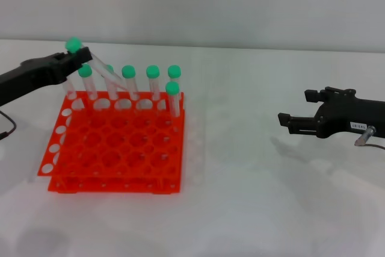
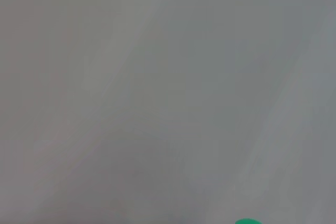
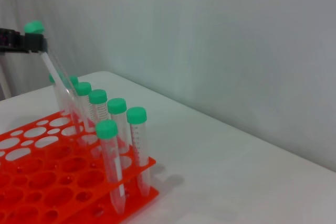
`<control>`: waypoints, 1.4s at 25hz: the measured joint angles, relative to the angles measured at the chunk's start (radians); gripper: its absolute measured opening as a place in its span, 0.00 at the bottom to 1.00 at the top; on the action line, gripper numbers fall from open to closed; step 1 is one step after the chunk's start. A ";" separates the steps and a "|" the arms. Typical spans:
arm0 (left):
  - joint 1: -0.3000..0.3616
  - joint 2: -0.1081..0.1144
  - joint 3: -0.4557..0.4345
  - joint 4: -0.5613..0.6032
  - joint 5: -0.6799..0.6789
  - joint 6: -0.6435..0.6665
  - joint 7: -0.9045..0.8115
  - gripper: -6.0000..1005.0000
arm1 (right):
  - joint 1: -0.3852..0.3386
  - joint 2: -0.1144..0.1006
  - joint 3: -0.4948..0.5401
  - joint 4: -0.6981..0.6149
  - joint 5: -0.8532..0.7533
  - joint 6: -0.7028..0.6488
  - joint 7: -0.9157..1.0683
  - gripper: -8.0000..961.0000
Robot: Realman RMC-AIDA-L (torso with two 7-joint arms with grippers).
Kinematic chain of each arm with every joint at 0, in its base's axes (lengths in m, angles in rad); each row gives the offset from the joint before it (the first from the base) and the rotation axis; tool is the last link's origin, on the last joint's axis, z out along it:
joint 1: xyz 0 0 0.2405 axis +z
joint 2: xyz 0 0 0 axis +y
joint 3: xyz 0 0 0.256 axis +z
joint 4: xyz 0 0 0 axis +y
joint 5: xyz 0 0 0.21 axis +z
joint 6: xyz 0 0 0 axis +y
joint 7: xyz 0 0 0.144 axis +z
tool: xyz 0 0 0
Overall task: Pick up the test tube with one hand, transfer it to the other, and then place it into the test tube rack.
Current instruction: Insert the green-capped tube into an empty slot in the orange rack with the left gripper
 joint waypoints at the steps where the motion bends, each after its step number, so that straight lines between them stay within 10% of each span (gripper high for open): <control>1: -0.006 0.000 0.000 0.001 0.009 -0.002 -0.001 0.23 | 0.000 0.000 0.001 0.000 0.000 0.001 0.001 0.89; 35: -0.121 0.000 0.002 0.071 0.221 -0.101 -0.028 0.24 | 0.010 -0.003 0.057 -0.017 -0.012 0.007 0.011 0.89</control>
